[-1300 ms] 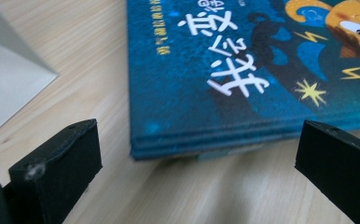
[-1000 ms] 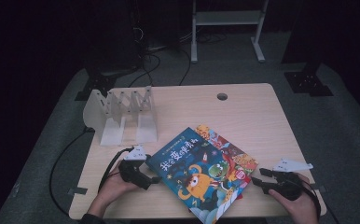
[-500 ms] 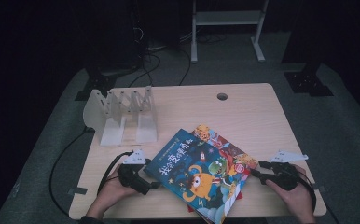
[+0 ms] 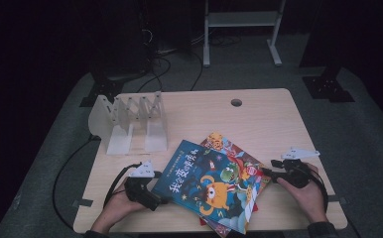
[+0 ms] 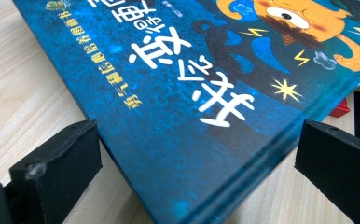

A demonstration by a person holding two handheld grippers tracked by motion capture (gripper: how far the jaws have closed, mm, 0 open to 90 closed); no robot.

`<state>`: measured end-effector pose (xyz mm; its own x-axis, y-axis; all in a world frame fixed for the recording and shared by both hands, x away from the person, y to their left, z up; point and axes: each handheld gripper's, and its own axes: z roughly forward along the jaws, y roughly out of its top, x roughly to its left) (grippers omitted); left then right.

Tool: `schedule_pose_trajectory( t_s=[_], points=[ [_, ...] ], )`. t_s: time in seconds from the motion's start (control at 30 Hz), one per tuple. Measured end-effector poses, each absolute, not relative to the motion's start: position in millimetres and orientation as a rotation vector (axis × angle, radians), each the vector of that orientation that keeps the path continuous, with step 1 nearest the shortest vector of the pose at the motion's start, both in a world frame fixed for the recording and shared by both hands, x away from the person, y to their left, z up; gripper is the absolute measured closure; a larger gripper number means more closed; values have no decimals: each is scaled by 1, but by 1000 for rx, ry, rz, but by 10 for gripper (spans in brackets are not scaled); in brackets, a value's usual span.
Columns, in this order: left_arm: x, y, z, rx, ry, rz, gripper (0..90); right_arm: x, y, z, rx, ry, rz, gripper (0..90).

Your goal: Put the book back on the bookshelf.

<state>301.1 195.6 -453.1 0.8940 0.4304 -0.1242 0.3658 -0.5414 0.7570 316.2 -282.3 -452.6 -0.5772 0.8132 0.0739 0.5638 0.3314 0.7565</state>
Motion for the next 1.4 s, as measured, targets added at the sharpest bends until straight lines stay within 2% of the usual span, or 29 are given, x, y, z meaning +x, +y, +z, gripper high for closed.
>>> schedule_pose_trajectory(
  t_s=[0.63, 0.87, 1.13, 1.23, 1.33, 1.4],
  points=[
    [308, 201, -455, 2157, 654, 87, 0, 358, -258, -452, 1199, 2296, 1091, 464],
    [308, 202, -455, 2157, 662, 85, 0, 345, -254, -447, 1175, 2324, 1156, 441],
    [308, 201, -454, 2158, 663, 88, 0, 325, -243, -450, 1136, 2398, 1213, 369],
    [308, 201, -455, 2158, 665, 87, 0, 325, -240, -452, 1153, 2393, 1219, 315],
    [308, 201, -455, 2157, 665, 89, 0, 328, -241, -453, 1164, 2401, 1240, 314],
    [308, 201, -455, 2158, 667, 92, 0, 329, -238, -454, 1151, 2420, 1265, 350]
  ],
)
